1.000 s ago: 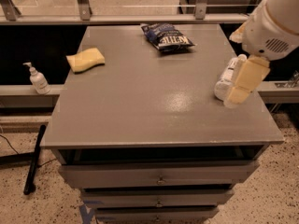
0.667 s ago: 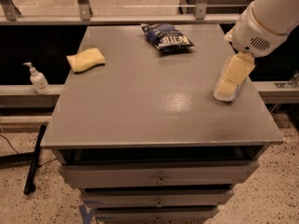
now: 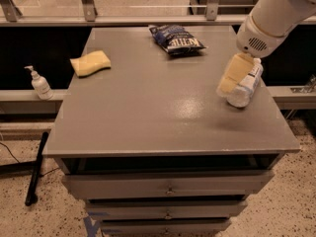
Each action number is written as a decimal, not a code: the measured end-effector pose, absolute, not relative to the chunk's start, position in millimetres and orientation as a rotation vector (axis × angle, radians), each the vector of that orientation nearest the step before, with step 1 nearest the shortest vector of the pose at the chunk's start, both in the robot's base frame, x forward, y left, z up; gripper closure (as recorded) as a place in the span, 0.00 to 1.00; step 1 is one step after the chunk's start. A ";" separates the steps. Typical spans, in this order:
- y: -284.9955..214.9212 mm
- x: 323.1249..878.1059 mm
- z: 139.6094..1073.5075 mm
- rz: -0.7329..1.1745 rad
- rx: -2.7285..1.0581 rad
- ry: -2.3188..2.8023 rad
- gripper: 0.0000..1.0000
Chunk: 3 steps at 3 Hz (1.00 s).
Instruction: Place blue plastic bottle upright
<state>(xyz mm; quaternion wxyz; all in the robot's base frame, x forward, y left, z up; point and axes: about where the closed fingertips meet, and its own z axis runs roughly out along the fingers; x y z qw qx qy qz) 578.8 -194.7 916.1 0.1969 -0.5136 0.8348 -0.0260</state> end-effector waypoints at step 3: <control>-218.5 636.8 900.8 -0.085 -0.813 2.615 0.00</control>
Offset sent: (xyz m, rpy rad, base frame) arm 0.0629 -0.0222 -0.0174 0.1222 0.0219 -0.5373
